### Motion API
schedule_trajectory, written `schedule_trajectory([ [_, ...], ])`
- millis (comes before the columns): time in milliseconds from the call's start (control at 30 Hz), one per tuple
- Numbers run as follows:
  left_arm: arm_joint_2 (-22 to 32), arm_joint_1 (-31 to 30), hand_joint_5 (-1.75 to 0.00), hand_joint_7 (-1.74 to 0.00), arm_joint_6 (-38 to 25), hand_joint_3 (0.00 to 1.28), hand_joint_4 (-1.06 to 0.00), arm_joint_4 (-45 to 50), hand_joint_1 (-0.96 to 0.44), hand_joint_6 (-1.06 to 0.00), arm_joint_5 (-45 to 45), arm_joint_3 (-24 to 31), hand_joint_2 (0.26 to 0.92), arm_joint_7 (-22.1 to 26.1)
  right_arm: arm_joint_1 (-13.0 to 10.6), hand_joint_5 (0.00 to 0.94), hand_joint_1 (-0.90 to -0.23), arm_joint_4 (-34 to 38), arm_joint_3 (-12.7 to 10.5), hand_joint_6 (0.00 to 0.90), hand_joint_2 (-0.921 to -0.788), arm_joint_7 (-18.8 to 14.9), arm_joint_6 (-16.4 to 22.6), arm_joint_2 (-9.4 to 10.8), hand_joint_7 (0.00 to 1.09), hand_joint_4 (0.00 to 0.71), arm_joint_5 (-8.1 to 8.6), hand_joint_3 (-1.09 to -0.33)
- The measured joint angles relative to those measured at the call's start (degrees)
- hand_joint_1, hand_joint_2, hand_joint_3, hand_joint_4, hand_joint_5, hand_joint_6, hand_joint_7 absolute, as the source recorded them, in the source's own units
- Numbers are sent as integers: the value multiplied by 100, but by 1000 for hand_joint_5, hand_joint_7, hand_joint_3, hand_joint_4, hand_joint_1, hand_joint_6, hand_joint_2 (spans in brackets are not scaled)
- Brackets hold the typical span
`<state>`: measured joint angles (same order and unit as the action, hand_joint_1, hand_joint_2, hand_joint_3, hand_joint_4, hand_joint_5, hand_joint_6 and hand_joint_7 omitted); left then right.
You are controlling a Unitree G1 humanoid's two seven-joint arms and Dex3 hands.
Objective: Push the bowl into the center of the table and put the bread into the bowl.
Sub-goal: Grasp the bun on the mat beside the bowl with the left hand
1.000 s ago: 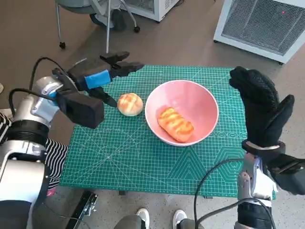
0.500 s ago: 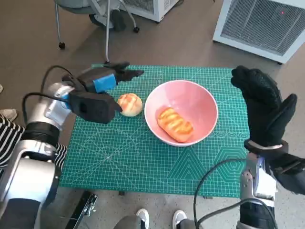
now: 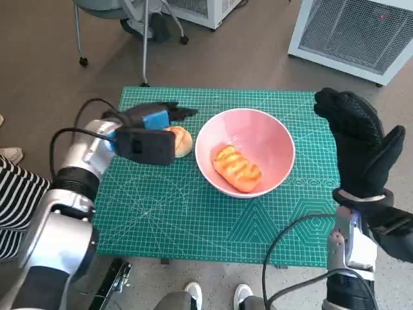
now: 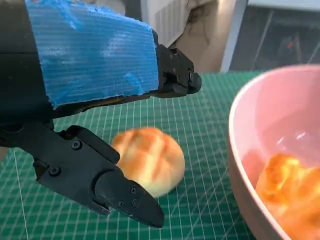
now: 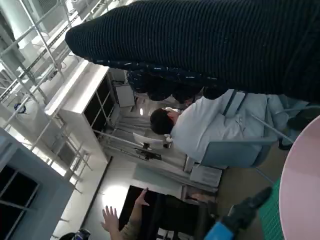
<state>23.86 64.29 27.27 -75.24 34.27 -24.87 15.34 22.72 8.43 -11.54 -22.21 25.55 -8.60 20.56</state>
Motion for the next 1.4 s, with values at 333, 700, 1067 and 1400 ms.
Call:
schedule_trajectory([
  [333, -186, 3, 0, -1, -393, 2, -68, -66, -428, -192, 201, -184, 761, -101, -101, 0, -735, -108, -43, 75, -921, 0, -77, -5, 353, 144, 7, -733],
  [700, -235, 7, -1, -1, -747, 2, -69, -124, -383, -194, 352, -325, 762, -240, -140, 0, -739, -226, -76, 80, -921, 0, -126, -10, 366, 142, 7, -734],
  [1067, -311, 7, -5, -2, -1045, 2, -88, -230, -368, -199, 375, -342, 767, -327, -204, 0, -747, -358, -83, 74, -921, 1, -145, -9, 378, 140, 6, -728],
  [1400, -347, 7, -9, -10, -1150, 2, -106, -238, -369, -218, 378, -355, 769, -343, -257, 0, -747, -403, -97, 68, -921, 3, -149, -9, 388, 139, 4, -729],
])
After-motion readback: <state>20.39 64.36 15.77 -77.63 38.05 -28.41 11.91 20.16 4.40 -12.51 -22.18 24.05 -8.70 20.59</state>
